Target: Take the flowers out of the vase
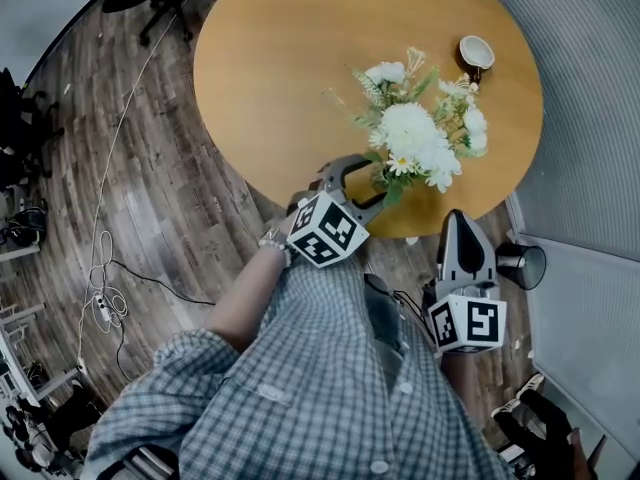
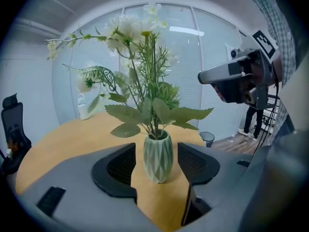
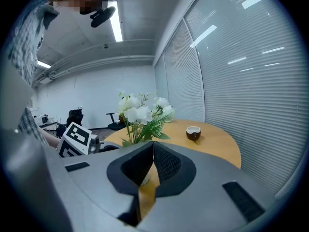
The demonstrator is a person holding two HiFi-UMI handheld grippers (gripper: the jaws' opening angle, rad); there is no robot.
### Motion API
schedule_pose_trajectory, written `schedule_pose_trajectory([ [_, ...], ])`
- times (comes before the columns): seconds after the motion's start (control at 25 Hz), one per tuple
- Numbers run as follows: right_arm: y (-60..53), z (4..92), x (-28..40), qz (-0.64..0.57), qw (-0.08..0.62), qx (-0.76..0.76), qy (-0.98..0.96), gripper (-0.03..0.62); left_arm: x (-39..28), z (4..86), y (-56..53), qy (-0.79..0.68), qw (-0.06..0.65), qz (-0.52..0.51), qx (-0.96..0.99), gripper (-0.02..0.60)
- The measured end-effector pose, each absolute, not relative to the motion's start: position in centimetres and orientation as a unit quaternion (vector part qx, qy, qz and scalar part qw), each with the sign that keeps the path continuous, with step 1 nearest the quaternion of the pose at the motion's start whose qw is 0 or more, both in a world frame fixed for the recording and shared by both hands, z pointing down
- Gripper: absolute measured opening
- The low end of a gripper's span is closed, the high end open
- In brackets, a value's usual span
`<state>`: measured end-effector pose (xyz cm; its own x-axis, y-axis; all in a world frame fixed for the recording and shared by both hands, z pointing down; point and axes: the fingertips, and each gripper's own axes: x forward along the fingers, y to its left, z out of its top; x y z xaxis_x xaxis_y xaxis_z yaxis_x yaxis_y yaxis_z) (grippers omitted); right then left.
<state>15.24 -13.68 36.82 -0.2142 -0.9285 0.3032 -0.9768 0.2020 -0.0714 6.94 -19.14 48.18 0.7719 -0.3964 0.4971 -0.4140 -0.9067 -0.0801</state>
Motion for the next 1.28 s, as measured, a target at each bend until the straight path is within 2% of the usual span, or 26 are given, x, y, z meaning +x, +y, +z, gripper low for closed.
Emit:
schedule_pose_trajectory([
  [0.32,-14.4,38.1,14.8,0.135,0.109,0.618,-0.766,0.011,8.0,48.4,-19.6,-0.198,0.021,0.253,0.947,0.265],
  [0.52,-14.6,39.3,14.3,0.144,0.116,0.612,-0.769,0.011,8.1,48.8,-19.6,-0.193,0.021,0.255,0.947,0.222],
  [1.08,-16.7,40.5,11.2,0.158,0.133,0.555,-0.806,0.015,7.8,48.5,-19.8,-0.196,0.011,0.246,0.949,0.221],
  [1.16,-17.0,40.7,10.8,0.165,0.128,0.544,-0.813,0.092,7.9,48.5,-19.8,-0.197,0.012,0.247,0.949,0.219],
  [1.28,-17.5,40.9,10.0,0.174,0.115,0.529,-0.823,0.14,8.0,48.7,-19.8,-0.197,0.012,0.249,0.948,0.219],
])
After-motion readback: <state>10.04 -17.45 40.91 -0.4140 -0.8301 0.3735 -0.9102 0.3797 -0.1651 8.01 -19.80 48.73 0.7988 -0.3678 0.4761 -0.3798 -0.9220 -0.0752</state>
